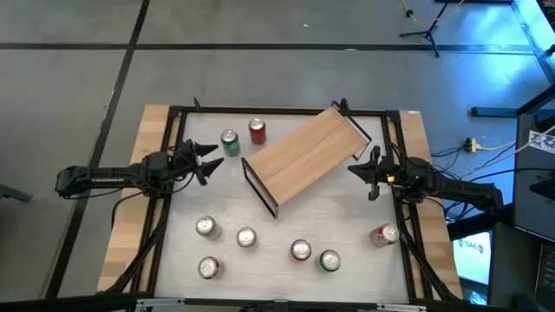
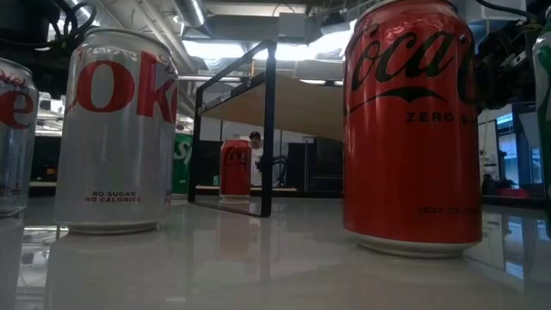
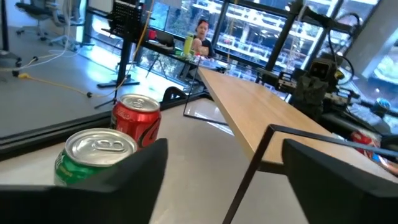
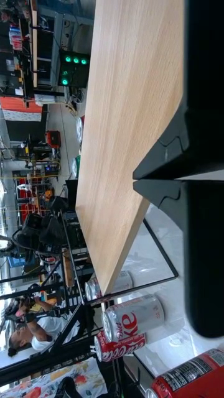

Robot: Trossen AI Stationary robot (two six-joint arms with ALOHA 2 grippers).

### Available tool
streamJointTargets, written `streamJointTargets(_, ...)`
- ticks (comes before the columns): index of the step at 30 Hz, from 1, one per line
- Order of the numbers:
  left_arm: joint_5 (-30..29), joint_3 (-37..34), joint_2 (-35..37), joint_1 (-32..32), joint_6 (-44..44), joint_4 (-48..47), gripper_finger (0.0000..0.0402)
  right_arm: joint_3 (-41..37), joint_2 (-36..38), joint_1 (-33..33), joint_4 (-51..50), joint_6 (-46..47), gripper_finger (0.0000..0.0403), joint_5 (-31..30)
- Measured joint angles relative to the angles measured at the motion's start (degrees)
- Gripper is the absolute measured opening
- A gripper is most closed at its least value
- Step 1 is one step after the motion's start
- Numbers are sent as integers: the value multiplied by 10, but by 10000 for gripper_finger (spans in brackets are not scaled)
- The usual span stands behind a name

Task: Place canned beverage on shelf
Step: Put the left silver soda can on the shelf

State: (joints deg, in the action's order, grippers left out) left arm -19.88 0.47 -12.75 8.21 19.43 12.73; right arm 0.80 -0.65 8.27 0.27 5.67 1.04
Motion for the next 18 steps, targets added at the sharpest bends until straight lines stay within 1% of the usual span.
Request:
streamJointTargets(4,-14,0,0,0,15,0,375,0,0,0,0,0,1,0)
streamJointTargets(6,-13,0,0,0,17,1,393,0,0,0,0,0,1,0)
streamJointTargets(9,-1,0,0,0,38,20,395,0,0,0,0,0,1,0)
streamJointTargets(13,16,0,0,0,86,92,391,0,0,0,0,0,1,0)
streamJointTargets(18,67,0,0,0,102,184,390,0,0,0,0,0,1,0)
